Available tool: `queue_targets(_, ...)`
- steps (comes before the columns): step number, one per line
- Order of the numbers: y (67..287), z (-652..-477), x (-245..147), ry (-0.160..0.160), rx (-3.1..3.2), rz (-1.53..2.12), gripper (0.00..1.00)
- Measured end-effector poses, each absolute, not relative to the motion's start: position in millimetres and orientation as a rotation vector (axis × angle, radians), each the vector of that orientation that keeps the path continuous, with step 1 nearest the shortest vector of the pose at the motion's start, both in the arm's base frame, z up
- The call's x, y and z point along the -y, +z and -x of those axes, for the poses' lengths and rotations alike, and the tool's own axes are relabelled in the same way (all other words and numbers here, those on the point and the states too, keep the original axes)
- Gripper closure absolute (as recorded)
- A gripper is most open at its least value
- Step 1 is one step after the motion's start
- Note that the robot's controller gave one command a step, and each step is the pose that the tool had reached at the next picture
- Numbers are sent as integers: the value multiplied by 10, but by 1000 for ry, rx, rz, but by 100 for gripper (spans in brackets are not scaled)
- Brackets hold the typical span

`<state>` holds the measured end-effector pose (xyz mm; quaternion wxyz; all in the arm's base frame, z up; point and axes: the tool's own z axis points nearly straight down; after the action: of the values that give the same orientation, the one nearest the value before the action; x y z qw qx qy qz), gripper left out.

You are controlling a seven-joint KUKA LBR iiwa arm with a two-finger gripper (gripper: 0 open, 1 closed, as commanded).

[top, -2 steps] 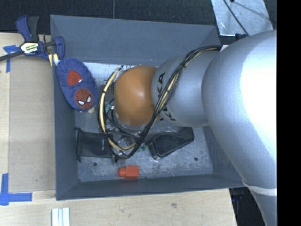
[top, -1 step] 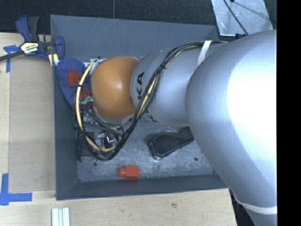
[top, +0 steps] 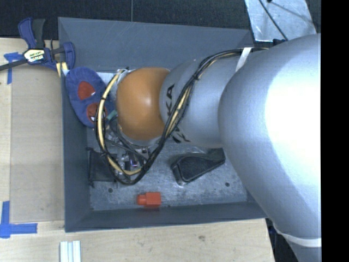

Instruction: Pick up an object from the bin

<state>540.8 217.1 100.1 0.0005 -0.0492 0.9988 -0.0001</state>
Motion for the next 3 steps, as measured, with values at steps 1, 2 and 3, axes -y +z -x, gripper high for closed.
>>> queue_targets(1, 690, -5312, -2150, -1, -3131, -274, 0)
queue_targets(2, 691, -5317, -2149, 0, -3130, -272, 0)
queue_targets(3, 696, -5322, -2148, 1, -3129, -274, 100)
